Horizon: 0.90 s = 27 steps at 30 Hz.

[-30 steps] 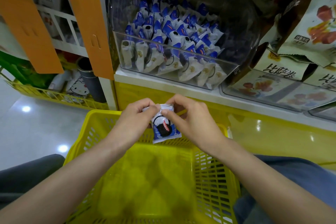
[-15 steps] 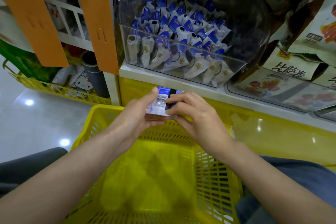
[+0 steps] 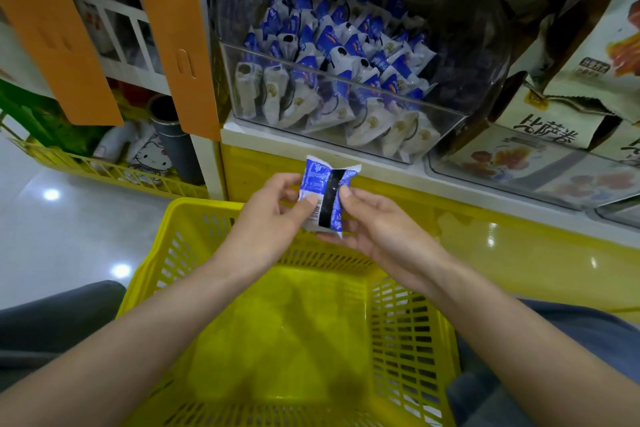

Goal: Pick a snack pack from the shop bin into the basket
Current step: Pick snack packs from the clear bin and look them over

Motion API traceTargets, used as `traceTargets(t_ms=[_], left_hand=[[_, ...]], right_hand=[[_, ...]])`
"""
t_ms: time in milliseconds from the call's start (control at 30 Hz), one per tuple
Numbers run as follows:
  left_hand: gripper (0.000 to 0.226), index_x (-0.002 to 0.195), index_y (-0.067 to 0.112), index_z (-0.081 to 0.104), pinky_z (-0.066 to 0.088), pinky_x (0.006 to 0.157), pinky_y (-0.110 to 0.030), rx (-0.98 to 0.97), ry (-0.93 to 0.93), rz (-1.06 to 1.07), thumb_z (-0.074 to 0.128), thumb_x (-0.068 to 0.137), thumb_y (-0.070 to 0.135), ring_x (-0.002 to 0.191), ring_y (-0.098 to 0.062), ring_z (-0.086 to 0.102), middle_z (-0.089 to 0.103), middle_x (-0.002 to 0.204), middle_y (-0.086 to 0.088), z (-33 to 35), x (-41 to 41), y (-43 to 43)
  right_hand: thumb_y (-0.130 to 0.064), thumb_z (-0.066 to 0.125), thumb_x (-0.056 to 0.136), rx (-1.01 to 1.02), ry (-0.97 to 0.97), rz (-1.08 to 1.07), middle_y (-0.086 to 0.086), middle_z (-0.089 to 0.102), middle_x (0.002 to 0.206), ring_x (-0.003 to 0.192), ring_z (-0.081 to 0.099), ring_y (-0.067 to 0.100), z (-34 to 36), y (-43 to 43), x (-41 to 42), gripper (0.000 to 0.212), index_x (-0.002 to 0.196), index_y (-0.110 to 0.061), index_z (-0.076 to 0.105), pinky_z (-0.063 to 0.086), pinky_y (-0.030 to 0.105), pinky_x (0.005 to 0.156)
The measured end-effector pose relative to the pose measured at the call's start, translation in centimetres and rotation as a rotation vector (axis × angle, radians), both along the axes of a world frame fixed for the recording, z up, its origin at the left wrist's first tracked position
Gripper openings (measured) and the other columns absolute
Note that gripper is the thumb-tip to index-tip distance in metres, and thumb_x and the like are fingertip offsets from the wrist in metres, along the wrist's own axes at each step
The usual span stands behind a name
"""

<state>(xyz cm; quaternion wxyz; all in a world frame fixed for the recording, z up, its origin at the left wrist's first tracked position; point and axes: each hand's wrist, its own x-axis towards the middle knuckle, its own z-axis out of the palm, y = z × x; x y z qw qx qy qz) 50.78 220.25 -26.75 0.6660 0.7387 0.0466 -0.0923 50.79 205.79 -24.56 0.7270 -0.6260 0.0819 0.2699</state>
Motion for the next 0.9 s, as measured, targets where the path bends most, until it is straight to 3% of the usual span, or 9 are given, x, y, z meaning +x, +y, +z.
traceTargets(t_ms=[100, 200, 300, 367, 500, 633, 700, 833, 900], left_hand=[[0.033, 0.108, 0.026, 0.045, 0.04, 0.068, -0.006, 0.182, -0.199, 0.007, 0.066, 0.083, 0.021, 0.084, 0.006, 0.051, 0.053, 0.101, 0.014, -0.2, -0.7, -0.3], [0.039, 0.105, 0.03, 0.044, 0.036, 0.068, 0.0, 0.245, -0.229, -0.039, 0.07, 0.077, 0.028, 0.086, 0.018, 0.048, 0.053, 0.104, 0.016, -0.4, -1.0, -0.4], [0.039, 0.118, 0.026, 0.05, 0.045, 0.076, -0.011, 0.29, -0.224, -0.095, 0.065, 0.082, 0.026, 0.089, 0.006, 0.056, 0.06, 0.111, 0.01, -0.5, -0.9, -0.2], [0.04, 0.128, 0.022, 0.049, 0.049, 0.081, -0.024, 0.291, -0.217, -0.145, 0.057, 0.089, 0.023, 0.092, -0.006, 0.061, 0.065, 0.112, 0.004, -0.3, -1.1, -0.3], [0.041, 0.134, 0.02, 0.045, 0.042, 0.071, -0.028, 0.37, -0.253, -0.192, 0.044, 0.094, 0.013, 0.082, -0.022, 0.061, 0.069, 0.093, -0.008, -0.4, -1.3, -0.2], [0.034, 0.123, 0.014, 0.055, 0.033, 0.058, -0.024, 0.449, -0.289, -0.165, 0.043, 0.092, 0.009, 0.068, -0.018, 0.053, 0.068, 0.086, -0.007, -0.8, -1.0, 0.0], [0.026, 0.114, 0.011, 0.061, 0.033, 0.058, -0.022, 0.512, -0.32, -0.158, 0.044, 0.094, 0.015, 0.066, -0.018, 0.053, 0.067, 0.08, -0.007, -0.9, -0.9, 0.2], [0.028, 0.095, 0.009, 0.062, 0.042, 0.066, -0.042, 0.648, -0.332, -0.207, 0.041, 0.096, 0.028, 0.072, -0.032, 0.057, 0.064, 0.074, -0.011, -1.0, -1.0, 0.8], [0.029, 0.079, 0.013, 0.056, 0.035, 0.058, -0.035, 0.677, -0.337, -0.2, 0.039, 0.096, 0.03, 0.063, -0.029, 0.052, 0.054, 0.061, -0.002, -1.1, -1.0, 0.9]], right_hand=[[-0.022, 0.042, 0.097, 0.007, 0.02, -0.064, 0.012, 0.067, 0.097, 0.076, 0.066, 0.015, -0.3, 0.3, -0.3, 0.027, 0.11, 0.0, 0.053, 0.057, 0.028, 0.072], [-0.022, 0.046, 0.095, -0.028, 0.013, -0.096, 0.018, 0.068, 0.098, 0.081, 0.066, 0.018, -0.9, 0.6, -0.7, 0.013, 0.093, -0.009, 0.049, 0.058, 0.031, 0.074], [-0.022, 0.049, 0.094, -0.106, -0.019, -0.087, 0.024, 0.064, 0.103, 0.091, 0.061, 0.026, -1.1, 0.6, -0.9, 0.011, 0.094, -0.012, 0.046, 0.05, 0.045, 0.088], [-0.021, 0.049, 0.094, -0.129, -0.06, -0.082, 0.011, 0.067, 0.09, 0.084, 0.062, 0.022, -1.2, 0.5, -0.8, 0.011, 0.097, -0.012, 0.044, 0.052, 0.037, 0.081], [-0.017, 0.049, 0.094, -0.164, -0.13, -0.081, -0.001, 0.067, 0.08, 0.068, 0.063, 0.006, -1.4, 0.5, -0.9, 0.01, 0.102, -0.015, 0.044, 0.053, 0.022, 0.066], [-0.013, 0.047, 0.095, -0.209, -0.177, -0.029, 0.001, 0.063, 0.093, 0.071, 0.062, 0.006, -1.6, 0.9, -1.3, 0.03, 0.124, -0.015, 0.04, 0.055, 0.024, 0.068], [-0.011, 0.045, 0.096, -0.204, -0.177, 0.002, 0.005, 0.061, 0.097, 0.072, 0.061, 0.007, -1.7, 1.1, -1.5, 0.028, 0.123, -0.013, 0.041, 0.055, 0.023, 0.067], [-0.01, 0.044, 0.096, -0.275, -0.216, 0.076, 0.009, 0.06, 0.105, 0.077, 0.062, 0.009, -2.4, 1.2, -2.0, 0.023, 0.118, -0.018, 0.04, 0.054, 0.022, 0.068], [-0.011, 0.047, 0.095, -0.378, -0.301, 0.124, 0.008, 0.06, 0.114, 0.087, 0.065, 0.016, -2.9, 1.0, -2.3, 0.027, 0.119, -0.022, 0.041, 0.056, 0.031, 0.078]])
